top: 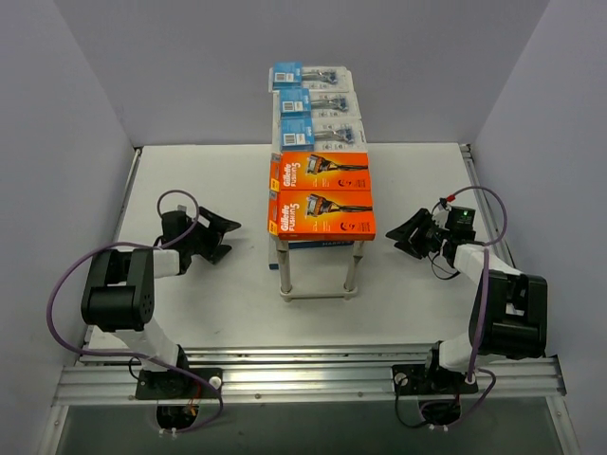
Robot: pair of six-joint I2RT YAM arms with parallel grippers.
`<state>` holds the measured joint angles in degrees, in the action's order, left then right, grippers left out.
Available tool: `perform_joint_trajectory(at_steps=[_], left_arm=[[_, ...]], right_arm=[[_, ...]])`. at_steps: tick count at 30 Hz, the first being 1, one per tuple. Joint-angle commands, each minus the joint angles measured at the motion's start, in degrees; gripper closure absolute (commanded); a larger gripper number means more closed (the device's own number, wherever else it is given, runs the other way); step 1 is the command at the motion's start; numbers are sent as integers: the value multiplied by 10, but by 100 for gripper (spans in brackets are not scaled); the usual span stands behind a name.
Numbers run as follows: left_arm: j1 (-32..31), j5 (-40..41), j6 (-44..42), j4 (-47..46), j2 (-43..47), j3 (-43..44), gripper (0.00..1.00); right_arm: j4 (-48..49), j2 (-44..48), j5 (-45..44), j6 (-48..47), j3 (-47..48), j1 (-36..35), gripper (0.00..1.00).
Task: Place and organize the shaving razors onto the shelf
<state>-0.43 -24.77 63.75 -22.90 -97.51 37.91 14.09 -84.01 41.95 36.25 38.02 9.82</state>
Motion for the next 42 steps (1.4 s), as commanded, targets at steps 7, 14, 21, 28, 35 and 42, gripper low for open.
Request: perform_joint_trajectory(at_steps=[7, 14, 21, 28, 35, 42], left_arm=[[-5, 82, -143, 208, -6, 55, 6], [-62, 177, -224, 346, -26, 141, 6], [-164, 259, -244, 470, -96, 255, 6], [-221, 192, -181, 417, -158, 238, 6], [-252, 121, -116, 346, -155, 193, 6], [-225, 94, -102, 327, -130, 163, 6]], right_arm=[[26, -12, 5, 7, 9, 5, 58], [29, -13, 4, 8, 7, 5, 59], [21, -6, 1, 2, 9, 5, 59], [10, -3, -3, -7, 9, 6, 58], [8, 0, -4, -8, 9, 7, 58], [2, 6, -3, -9, 8, 8, 58]])
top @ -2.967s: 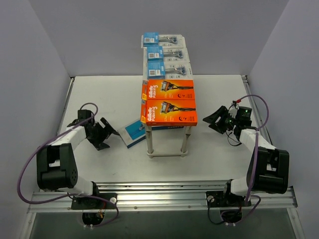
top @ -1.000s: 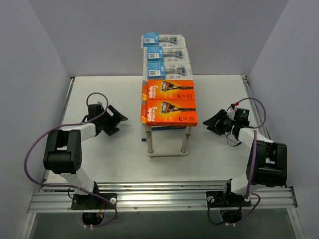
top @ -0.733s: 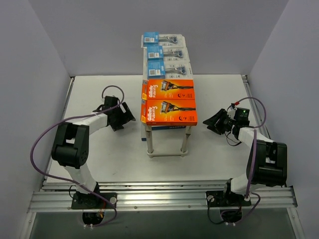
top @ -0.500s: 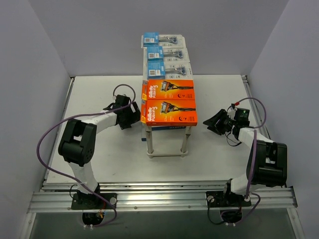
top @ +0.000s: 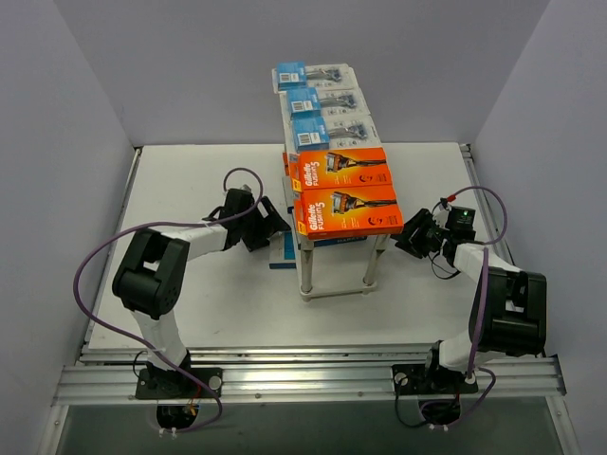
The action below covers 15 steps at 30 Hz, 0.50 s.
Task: Place and organize the shaving razors onto the shelf
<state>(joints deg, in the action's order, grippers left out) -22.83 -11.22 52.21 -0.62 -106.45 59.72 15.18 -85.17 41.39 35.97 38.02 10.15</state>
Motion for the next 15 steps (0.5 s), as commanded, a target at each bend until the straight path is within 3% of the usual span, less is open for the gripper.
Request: perform_joint_trajectory(at_steps=[1, 12, 15], left_arm=[[4, -43, 14, 104, -38, -60, 6], [86, -78, 10, 56, 30, -143, 6], [97, -106, 54, -51, 54, -179, 6]], right_arm=[[-9, 19, 3, -6, 8, 5, 58], [1, 18, 6, 6, 14, 4, 58], [1, 16, 7, 4, 14, 3, 58]])
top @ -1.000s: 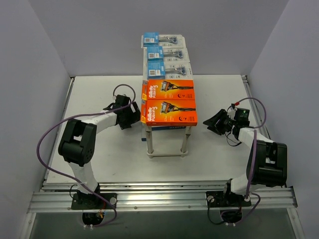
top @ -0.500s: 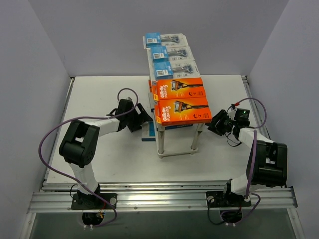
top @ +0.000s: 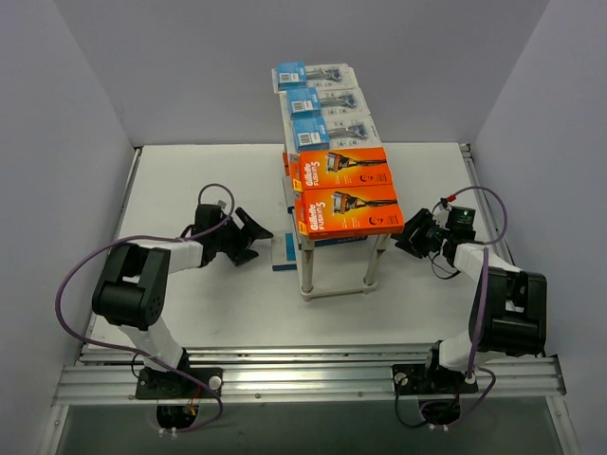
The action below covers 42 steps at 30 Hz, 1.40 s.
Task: Place and organize the shaving razors onto the shelf
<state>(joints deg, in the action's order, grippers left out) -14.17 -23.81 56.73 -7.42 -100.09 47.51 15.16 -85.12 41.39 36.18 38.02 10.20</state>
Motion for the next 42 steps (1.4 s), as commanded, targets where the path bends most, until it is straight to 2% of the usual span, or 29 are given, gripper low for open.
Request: perform_joint_trajectory(at_steps=[1, 2, 5, 13, 23, 34, 42], left_arm=[[13, 5, 28, -16, -6, -91, 6], [14, 0, 66, -88, -4, -107, 6], [12, -8, 101, -186, -10, -137, 6], [-8, -26, 116, -308, -69, -131, 6], [-75, -27, 218, -625, -214, -110, 6], [-82, -14, 229, -747, -236, -134, 6], [-79, -12, 240, -795, -238, -174, 6]], right_arm=[[0, 15, 8, 2, 14, 3, 58], [0, 15, 9, 2, 12, 3, 59], [-7, 17, 8, -2, 12, 3, 59], [-8, 13, 5, -7, 9, 3, 58], [-18, 13, -1, -15, 11, 4, 59], [-19, 5, -6, -17, 12, 4, 59], [-6, -1, -10, -9, 6, -3, 62]])
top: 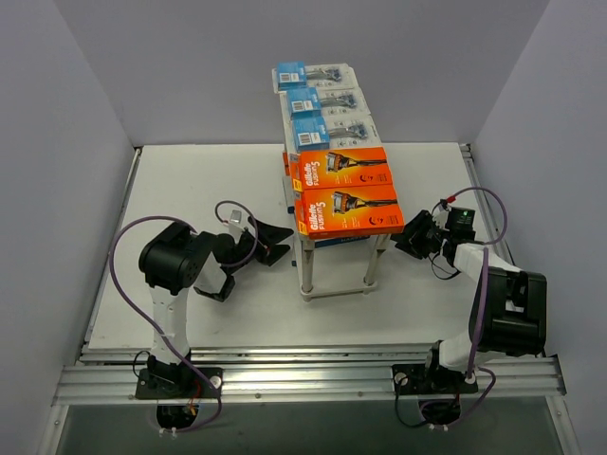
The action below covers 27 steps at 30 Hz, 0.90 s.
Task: Place and organize the shaving razors onto the shelf
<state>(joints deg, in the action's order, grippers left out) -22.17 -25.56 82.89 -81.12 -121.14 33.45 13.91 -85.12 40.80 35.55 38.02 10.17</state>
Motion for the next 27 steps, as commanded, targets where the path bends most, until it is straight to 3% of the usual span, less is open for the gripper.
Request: perform_joint_trajectory(at_steps=[1, 9, 15, 27], left_arm=[[2, 3, -22, -62, -26, -38, 6], [27, -25, -33, -56, 4, -66, 6], [58, -58, -63, 17, 69, -78, 6], [71, -64, -203, 348, 253, -35, 6]], right_arm=[[16, -4, -4, 0, 0, -5, 62], [85, -45, 10, 20, -17, -66, 59], [116, -65, 10, 18, -24, -87, 56], [162, -93, 0, 19, -34, -123, 55]])
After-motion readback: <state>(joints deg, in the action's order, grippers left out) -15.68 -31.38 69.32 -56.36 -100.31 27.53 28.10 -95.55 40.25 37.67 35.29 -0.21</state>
